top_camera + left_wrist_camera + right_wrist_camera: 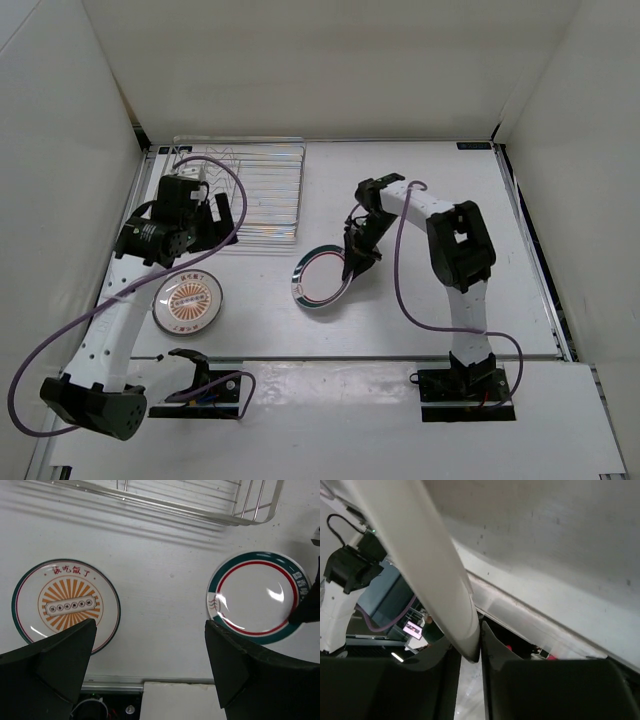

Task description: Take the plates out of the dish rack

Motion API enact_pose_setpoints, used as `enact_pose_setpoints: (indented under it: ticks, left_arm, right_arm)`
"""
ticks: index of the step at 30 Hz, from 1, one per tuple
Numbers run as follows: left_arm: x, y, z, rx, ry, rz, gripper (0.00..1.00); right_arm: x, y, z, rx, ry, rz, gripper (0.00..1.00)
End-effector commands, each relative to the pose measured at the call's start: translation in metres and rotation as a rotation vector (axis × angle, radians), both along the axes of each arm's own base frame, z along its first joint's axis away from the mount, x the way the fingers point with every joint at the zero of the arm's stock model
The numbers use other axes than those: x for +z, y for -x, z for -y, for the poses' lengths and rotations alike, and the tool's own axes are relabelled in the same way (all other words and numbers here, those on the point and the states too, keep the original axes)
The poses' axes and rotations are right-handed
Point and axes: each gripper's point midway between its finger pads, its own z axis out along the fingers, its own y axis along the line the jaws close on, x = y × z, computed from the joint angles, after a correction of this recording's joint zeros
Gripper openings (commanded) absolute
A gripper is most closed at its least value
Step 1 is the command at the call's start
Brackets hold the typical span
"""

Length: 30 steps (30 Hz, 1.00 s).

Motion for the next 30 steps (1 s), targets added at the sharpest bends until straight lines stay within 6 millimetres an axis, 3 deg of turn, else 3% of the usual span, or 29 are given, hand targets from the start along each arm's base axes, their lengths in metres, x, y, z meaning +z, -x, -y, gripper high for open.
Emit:
enact_pose_setpoints:
  ticks: [1, 6, 9, 10, 15, 20, 23, 26, 28, 29, 30]
  left_arm:
    - [-0.006, 0.020, -0.004, 0.026, 0.023, -0.054, 1.00]
    - [-0.004, 0.025, -0.010, 0.036, 0.013, -0.073, 1.00]
    - [-0.006, 0.027, -0.012, 0.046, 0.019, -0.076, 1.00]
    - [-0.008, 0.026, -0.012, 0.052, 0.023, -0.082, 1.00]
    - [-0.007, 0.020, -0.006, 0.050, 0.049, -0.089, 1.00]
    - [-0.012, 0.013, -0.005, 0.064, 0.066, -0.102, 1.00]
    - [-0.023, 0.013, -0.004, 0.082, 0.108, -0.138, 1.00]
    - [-0.023, 0.016, -0.001, 0.055, 0.112, -0.142, 1.00]
    - [-0.025, 0.020, -0.004, 0.047, 0.099, -0.141, 1.00]
    - [-0.032, 0.022, -0.005, 0.038, 0.087, -0.160, 0.95]
    - [-0.032, 0.026, -0.006, 0.023, 0.075, -0.154, 0.92]
  right_arm:
    - [-0.010, -0.001, -0.002, 0.038, 0.020, -0.009, 0.26]
    - [-0.024, 0.013, 0.010, 0.041, 0.072, -0.065, 0.33]
    - [-0.025, 0.019, 0.016, 0.046, 0.100, -0.087, 0.52]
    - [-0.024, 0.020, 0.017, 0.050, 0.104, -0.087, 0.65]
    - [-0.011, 0.008, 0.019, 0.053, 0.108, -0.021, 0.66]
    - [0.020, -0.011, 0.030, 0.050, 0.155, 0.127, 0.70]
    - [0.055, -0.027, 0.035, 0.030, 0.150, 0.240, 0.87]
    - [0.092, -0.035, 0.066, -0.005, 0.235, 0.385, 0.89]
    - [0.103, -0.041, 0.090, -0.032, 0.315, 0.456, 0.90]
    - [0.122, -0.034, 0.098, -0.050, 0.309, 0.518, 0.90]
    - [0.126, -0.036, 0.108, -0.079, 0.325, 0.537, 0.90]
